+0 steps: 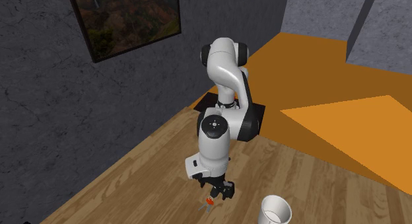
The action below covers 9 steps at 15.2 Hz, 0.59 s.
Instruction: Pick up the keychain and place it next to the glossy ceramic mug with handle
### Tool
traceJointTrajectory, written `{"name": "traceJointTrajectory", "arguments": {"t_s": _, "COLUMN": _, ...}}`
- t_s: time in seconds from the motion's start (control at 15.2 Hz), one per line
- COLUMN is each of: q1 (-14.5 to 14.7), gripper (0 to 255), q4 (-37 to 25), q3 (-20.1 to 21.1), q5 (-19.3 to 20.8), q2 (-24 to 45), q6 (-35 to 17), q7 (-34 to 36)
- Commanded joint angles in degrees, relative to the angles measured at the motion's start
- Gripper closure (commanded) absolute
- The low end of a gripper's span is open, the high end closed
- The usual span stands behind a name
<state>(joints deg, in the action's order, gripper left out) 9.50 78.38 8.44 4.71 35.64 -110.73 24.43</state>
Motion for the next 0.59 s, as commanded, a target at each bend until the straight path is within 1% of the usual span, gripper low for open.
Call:
{"name": "traceJointTrajectory", "arguments": {"t_s": 0.0, "q1": 0.0, "gripper": 0, "q4": 0.0, "q3": 0.0, "q5": 0.0, "q2": 0.0, "q6": 0.0, "q7": 0.0}}
{"name": "traceJointTrajectory", "arguments": {"t_s": 0.26, "q1": 0.1, "gripper": 0, "q4": -5.6, "q3": 0.1, "q5": -0.2, "q2": -1.1, "q6": 6.6, "q7": -0.2}}
{"name": "traceJointTrajectory", "arguments": {"t_s": 0.53, "q1": 0.1, "gripper": 0, "q4": -5.6, "q3": 0.1, "q5": -0.2, "q2": -1.1, "q6": 6.6, "q7": -0.2}}
